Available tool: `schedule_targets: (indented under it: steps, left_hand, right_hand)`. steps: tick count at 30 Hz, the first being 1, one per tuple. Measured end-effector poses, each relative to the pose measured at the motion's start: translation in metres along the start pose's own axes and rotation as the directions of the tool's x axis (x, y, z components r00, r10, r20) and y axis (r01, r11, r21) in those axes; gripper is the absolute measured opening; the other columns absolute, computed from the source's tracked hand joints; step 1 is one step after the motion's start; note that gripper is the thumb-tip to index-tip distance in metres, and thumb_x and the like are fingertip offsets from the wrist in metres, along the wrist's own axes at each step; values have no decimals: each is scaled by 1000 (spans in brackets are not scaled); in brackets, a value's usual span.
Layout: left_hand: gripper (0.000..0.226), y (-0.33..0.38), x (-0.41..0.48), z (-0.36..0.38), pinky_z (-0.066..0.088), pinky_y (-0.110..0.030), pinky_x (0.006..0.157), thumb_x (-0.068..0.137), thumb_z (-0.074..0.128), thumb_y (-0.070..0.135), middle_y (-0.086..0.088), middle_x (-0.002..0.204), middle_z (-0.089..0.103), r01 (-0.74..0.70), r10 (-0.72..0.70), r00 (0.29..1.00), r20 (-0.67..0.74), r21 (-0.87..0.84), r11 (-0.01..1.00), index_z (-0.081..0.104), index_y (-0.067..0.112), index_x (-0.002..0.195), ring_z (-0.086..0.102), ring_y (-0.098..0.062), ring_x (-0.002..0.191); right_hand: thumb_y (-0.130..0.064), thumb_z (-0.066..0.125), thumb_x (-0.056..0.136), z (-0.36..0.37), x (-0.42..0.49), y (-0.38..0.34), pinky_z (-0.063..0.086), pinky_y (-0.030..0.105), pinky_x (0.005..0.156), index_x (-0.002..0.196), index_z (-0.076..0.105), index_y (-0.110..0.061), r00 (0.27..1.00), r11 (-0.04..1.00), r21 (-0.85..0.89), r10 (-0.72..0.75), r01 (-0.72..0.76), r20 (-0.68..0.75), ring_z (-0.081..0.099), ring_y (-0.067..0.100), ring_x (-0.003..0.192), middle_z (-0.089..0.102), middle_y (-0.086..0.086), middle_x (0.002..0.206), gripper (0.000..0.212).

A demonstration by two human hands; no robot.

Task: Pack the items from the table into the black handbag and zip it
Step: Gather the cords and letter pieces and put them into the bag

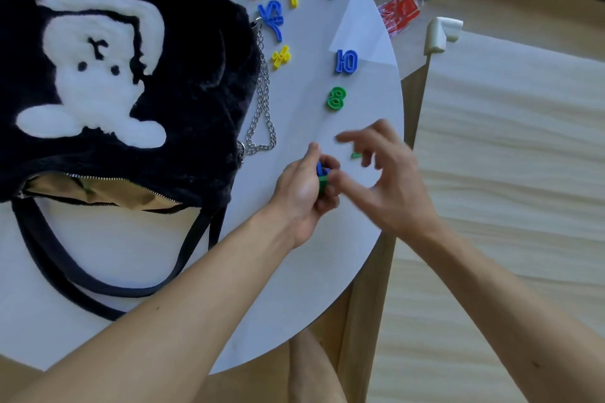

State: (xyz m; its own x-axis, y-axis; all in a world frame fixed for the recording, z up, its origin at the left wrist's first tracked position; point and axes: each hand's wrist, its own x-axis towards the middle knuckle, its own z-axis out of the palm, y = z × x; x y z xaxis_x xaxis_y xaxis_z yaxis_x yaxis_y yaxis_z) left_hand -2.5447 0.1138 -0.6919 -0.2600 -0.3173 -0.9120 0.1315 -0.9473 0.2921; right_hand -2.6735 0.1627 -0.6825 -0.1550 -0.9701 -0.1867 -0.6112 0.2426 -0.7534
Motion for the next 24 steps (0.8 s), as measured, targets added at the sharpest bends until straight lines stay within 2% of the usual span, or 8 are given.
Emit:
schedule_targets:
  steps: [2,6,12,15,17,20,22,24]
  left_hand:
    - [46,7,5,3,23,-17,36,107,35,37,-4,60,46,-25,27,998,-58,38,999,51,12,72,35,-11,42]
    - [46,17,10,5,26,-18,37,106,38,35,-7,61,51,10,-5,996,-87,52,999,55,9,72,39,-14,49]
    - [48,24,16,5,42,-20,46,106,35,39,-10,70,58,42,-39,995,-88,35,999,60,8,80,50,-17,55]
    - [53,28,15,7,47,-26,56,105,32,46,-12,79,59,90,-91,995,-28,-35,995,62,4,101,54,-19,62]
    - [63,33,14,8,49,-29,67,104,28,52,-13,92,61,114,-110,993,52,-83,990,62,2,120,58,-21,77]
    - [62,39,14,9,43,-30,81,104,26,54,-14,115,54,109,-92,989,118,-146,983,57,9,133,51,-25,104]
    - [50,42,16,9,41,-29,75,105,29,50,-11,107,54,83,-70,994,88,-150,985,58,13,124,50,-24,96]
    - [45,44,20,5,40,-22,56,106,34,45,-6,73,56,46,-46,999,8,-116,992,61,10,99,50,-14,62]
  right_hand:
    - [-28,75,81,-3,13,19,43,19,73,127,59,-20,996,973,-213,80,-87,-45,56,9,96,49,3,115,49]
    - [-26,71,88,6,24,45,49,31,62,133,54,-24,992,844,-534,101,-45,77,53,21,108,43,6,126,48]
    - [-17,66,92,8,29,45,52,36,68,111,68,-16,989,905,-425,65,-2,134,55,21,86,50,4,108,19]
    - [-16,72,88,1,37,24,48,24,68,100,72,-19,994,979,-206,26,-4,104,55,12,83,52,-2,102,12]
    - [-13,72,85,-1,42,2,44,17,66,98,73,-22,983,987,-140,-48,73,175,55,9,82,53,-5,99,16]
    - [-9,68,80,-1,47,-26,44,29,72,96,74,-22,946,940,-270,-124,208,298,53,16,85,57,-3,96,21]
    - [-14,65,78,-2,51,-35,40,36,76,88,69,-20,927,887,-369,-148,279,345,53,21,86,62,-2,92,13]
    - [-24,64,78,-4,53,-37,39,37,80,91,63,-19,922,923,-281,-154,263,356,55,20,85,62,-4,87,14]
